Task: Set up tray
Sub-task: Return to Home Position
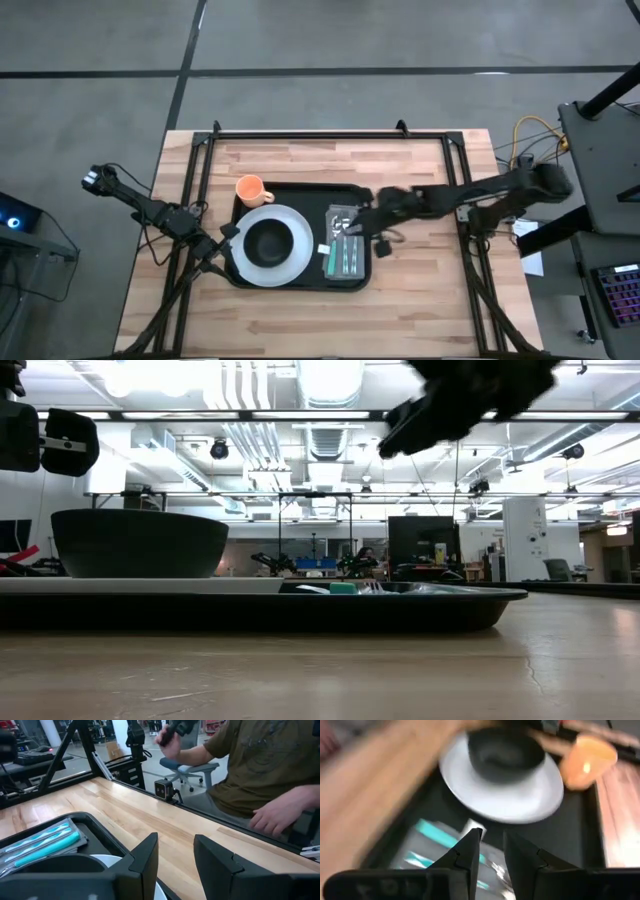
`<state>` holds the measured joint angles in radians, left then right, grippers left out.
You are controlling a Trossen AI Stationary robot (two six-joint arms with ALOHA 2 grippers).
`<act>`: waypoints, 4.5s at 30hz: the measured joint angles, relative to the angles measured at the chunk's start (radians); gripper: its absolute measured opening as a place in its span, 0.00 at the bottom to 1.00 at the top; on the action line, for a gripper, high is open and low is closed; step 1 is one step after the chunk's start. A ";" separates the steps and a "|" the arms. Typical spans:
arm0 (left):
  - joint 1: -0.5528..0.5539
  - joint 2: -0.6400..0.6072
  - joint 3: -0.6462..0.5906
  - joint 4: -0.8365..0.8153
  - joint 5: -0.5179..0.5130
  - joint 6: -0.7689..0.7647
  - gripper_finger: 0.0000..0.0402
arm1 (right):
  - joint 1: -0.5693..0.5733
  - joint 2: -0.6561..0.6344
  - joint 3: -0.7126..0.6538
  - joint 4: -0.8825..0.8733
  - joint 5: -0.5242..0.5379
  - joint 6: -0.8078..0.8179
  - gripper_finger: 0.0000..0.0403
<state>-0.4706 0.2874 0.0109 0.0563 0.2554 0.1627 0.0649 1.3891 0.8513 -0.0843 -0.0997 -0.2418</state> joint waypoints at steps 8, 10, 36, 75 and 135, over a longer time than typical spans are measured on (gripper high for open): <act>0.000 0.000 0.000 0.000 0.000 0.000 0.27 | -0.007 -0.346 -0.231 0.114 -0.059 0.149 0.21; 0.000 0.000 0.000 0.000 0.000 0.000 0.27 | -0.007 -0.418 -0.257 0.116 -0.058 0.136 0.21; 0.000 0.000 0.000 0.000 0.000 0.000 0.27 | 0.003 -0.911 -0.543 0.169 -0.058 0.121 0.22; 0.000 0.000 0.000 0.001 0.000 0.000 0.27 | 0.002 -1.360 -0.827 0.080 -0.058 0.037 0.17; 0.000 0.000 0.000 0.003 0.000 0.000 0.27 | 0.002 -1.360 -0.827 0.081 -0.058 0.040 0.17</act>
<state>-0.4707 0.2874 0.0109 0.0589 0.2554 0.1630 0.0666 0.0288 0.0238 -0.0030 -0.1574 -0.2018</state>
